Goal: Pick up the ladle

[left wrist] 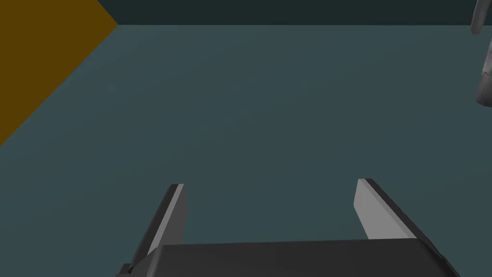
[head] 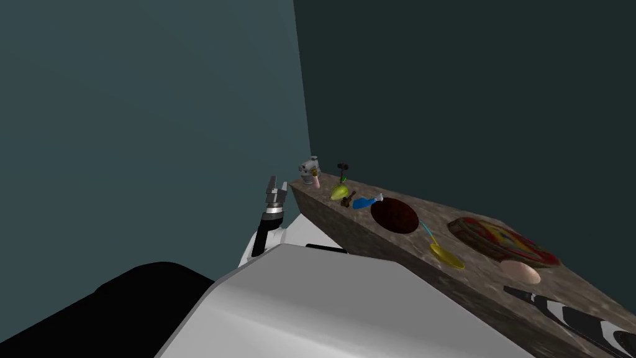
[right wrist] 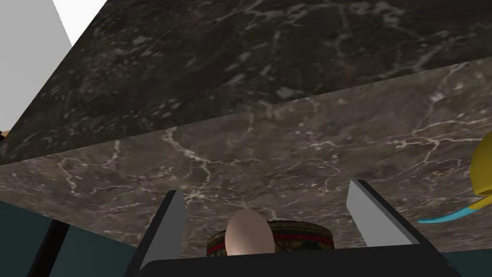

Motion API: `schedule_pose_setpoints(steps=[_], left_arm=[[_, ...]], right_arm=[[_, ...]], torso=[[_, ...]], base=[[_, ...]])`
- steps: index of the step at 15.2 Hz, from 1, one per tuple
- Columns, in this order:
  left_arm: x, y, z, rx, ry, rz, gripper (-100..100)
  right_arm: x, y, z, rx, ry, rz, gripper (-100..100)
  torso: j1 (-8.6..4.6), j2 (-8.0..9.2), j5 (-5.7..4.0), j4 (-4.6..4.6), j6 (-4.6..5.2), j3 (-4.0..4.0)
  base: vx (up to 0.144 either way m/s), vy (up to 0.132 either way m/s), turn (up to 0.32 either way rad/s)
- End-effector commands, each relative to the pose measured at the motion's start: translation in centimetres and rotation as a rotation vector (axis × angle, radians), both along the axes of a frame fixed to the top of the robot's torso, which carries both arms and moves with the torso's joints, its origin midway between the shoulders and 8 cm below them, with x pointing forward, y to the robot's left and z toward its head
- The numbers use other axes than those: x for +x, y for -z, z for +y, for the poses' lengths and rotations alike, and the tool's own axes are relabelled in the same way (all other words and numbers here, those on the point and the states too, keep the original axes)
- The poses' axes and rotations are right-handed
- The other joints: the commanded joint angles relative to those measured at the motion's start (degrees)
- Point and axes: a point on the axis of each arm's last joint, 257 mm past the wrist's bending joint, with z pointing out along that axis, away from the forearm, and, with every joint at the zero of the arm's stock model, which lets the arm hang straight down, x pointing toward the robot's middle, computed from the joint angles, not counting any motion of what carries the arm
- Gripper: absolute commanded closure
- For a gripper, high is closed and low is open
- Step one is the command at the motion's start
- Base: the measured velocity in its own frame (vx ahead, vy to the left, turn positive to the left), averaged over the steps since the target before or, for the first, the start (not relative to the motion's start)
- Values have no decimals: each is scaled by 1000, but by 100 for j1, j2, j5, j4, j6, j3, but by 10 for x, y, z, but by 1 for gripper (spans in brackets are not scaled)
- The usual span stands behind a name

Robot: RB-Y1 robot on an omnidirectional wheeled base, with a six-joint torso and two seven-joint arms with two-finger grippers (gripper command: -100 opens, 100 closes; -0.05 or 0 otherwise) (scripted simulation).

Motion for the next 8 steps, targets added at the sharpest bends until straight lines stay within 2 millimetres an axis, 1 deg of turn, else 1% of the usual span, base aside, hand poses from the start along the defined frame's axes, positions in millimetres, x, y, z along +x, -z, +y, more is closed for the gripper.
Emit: schedule_pose_setpoints(steps=[1,2,3,6,7,8], left_arm=[[0,0,0,0,0,0,0],[0,0,0,0,0,0,0],[0,0,0,0,0,0,0],[0,0,0,0,0,0,0],[0,0,0,0,0,0,0],[0,0,0,0,0,0,0]], right_arm=[[-10,-8,-11,-25,-8,39,-100],[-17,-11,-15,-33,-13,63,-100],[-17,-11,-15,-33,-13,63,-100],[-41,-9,-15,-32,-19,123,-100],[-47,-7,-13,-27,-20,138,-100],[-52,-6,-11,-22,-20,148,-100]], torso=[[0,0,0,0,0,0],[-1,-1,0,0,1,-1],[0,-4,0,-1,0,-2],[-4,4,-2,1,0,2],[0,6,-1,1,2,3],[10,7,1,2,5,4]], base=[[101,127,396],[116,126,442],[108,103,360],[94,113,451],[107,149,376],[114,152,255]])
